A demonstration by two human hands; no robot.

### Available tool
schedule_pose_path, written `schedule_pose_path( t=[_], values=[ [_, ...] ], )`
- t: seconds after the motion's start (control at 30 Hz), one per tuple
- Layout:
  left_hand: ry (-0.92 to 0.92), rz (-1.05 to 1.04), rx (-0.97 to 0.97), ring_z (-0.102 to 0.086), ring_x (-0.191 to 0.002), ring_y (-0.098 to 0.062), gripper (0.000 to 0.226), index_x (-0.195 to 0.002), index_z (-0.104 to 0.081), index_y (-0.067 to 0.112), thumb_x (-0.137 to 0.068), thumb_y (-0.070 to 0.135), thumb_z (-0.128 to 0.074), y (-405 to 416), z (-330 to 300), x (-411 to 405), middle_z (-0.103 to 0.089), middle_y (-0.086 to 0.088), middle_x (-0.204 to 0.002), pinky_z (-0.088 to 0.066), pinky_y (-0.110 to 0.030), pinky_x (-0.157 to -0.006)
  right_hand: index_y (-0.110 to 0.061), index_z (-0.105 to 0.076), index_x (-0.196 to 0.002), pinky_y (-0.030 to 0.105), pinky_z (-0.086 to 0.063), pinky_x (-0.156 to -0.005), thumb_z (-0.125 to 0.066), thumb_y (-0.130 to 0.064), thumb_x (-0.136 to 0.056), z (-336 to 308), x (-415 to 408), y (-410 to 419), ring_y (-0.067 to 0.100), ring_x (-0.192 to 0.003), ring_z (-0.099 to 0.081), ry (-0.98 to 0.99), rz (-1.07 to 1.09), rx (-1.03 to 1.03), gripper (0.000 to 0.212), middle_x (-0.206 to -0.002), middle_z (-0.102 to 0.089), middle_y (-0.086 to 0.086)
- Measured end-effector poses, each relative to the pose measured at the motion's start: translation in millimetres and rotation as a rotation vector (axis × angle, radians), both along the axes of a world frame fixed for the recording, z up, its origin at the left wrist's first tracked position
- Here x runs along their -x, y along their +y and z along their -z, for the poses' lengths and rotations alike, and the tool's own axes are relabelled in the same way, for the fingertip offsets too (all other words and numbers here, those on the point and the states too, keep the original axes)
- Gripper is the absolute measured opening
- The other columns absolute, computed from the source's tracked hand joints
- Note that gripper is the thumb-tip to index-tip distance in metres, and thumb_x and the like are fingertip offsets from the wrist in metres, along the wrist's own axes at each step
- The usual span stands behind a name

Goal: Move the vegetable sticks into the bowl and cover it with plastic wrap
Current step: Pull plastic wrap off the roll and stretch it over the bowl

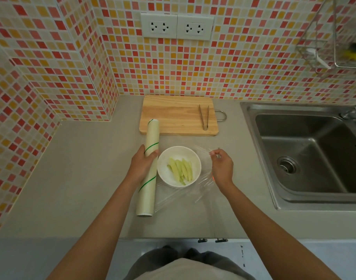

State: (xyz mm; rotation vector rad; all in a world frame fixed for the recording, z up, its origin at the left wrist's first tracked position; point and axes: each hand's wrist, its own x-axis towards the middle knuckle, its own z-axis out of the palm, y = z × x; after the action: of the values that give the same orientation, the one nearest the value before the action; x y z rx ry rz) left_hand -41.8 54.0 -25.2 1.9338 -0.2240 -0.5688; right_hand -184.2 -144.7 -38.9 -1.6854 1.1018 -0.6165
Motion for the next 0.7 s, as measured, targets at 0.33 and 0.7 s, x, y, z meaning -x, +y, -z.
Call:
schedule_pose_path(
  t=[0.33, 0.7],
  values=[
    [0.023, -0.041, 0.028, -0.060, -0.078, -0.003, 0.016, -0.105, -0.053, 0.032, -0.089, 0.035, -0.056, -1.6, 4.4, 4.2, -0.061, 0.014, -0.091, -0.042, -0.021, -0.058, -0.013, -0.067, -0.094, 0.026, -0.036, -0.063, -0.052, -0.021, -0.093, 20.3, -4.2, 3.8, 0.015, -0.073, -0.055, 0.237, -0.055, 0.114, 0.017, -0.080, -0.064, -0.002],
    [0.077, -0.080, 0.077, -0.061, -0.084, -0.004, 0.025, -0.113, -0.053, 0.032, -0.089, 0.037, -0.057, -1.6, 8.6, 4.8, -0.063, 0.013, -0.097, -0.043, -0.022, -0.061, -0.006, -0.065, -0.076, 0.024, -0.041, -0.046, -0.055, -0.007, -0.082, 18.3, -14.2, -7.4, 0.018, -0.049, -0.053, 0.207, -0.079, -0.326, 0.012, -0.064, -0.060, 0.004]
  ],
)
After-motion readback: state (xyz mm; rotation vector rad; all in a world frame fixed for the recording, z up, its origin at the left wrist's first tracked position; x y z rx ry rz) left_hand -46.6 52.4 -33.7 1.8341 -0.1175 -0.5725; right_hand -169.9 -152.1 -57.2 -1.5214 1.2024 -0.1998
